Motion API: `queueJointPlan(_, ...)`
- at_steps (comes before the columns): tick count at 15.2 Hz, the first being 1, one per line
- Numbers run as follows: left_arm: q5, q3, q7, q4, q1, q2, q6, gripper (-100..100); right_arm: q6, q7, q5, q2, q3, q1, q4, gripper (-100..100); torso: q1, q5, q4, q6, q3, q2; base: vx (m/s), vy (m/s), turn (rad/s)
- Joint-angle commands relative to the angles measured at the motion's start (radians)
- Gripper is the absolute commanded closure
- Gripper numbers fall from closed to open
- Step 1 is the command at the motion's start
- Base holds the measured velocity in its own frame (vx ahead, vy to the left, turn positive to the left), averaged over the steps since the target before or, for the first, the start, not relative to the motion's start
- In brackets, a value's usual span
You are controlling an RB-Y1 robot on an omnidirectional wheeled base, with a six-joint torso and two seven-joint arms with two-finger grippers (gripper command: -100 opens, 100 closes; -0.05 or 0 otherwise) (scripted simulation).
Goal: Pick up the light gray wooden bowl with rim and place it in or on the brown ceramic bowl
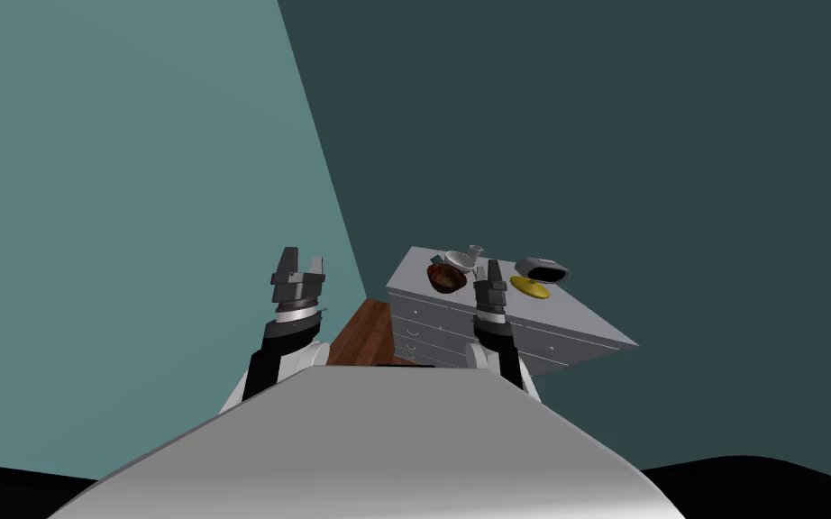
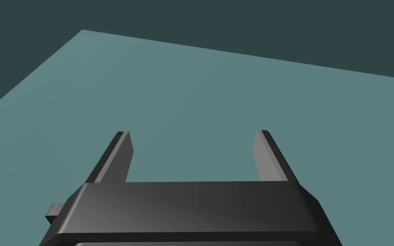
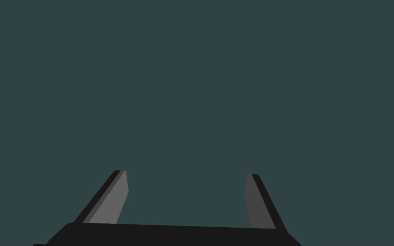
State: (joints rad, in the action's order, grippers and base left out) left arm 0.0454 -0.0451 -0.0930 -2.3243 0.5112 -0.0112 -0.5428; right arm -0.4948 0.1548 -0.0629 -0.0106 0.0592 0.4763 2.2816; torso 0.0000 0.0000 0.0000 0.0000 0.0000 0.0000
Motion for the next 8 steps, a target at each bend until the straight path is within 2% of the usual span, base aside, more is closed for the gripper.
queueJointPlan(1,0.000,0.000,0.000,0.000,0.000,0.000,0.000,0,-0.007,-0.002,-0.006,0.032,-0.002,-0.001,-0.009,-100,0.000,0.000,0.000,0.000,0.000,0.000,-0.031,0.003,-0.014)
queueJointPlan(5,0.000,0.000,0.000,0.000,0.000,0.000,0.000,0,-0.036,-0.008,-0.029,0.122,-0.009,-0.003,-0.043,-100,-0.002,0.000,0.001,0.000,0.004,0.007,-0.103,-0.013,-0.024)
queueJointPlan(6,0.000,0.000,0.000,0.000,0.000,0.000,0.000,0,-0.036,-0.008,-0.029,0.125,-0.009,-0.003,-0.043,-100,-0.002,0.000,0.002,0.000,0.005,0.008,-0.094,-0.017,-0.011)
queueJointPlan(7,0.000,0.000,0.000,0.000,0.000,0.000,0.000,0,-0.050,-0.011,-0.041,0.159,-0.013,-0.004,-0.060,-100,-0.002,0.000,0.002,0.000,0.004,0.008,-0.089,-0.011,-0.015)
queueJointPlan(8,0.000,0.000,0.000,0.000,0.000,0.000,0.000,0,-0.050,-0.011,-0.041,0.163,-0.013,-0.004,-0.060,-100,-0.002,0.000,0.002,0.000,0.004,0.008,-0.094,-0.013,-0.017)
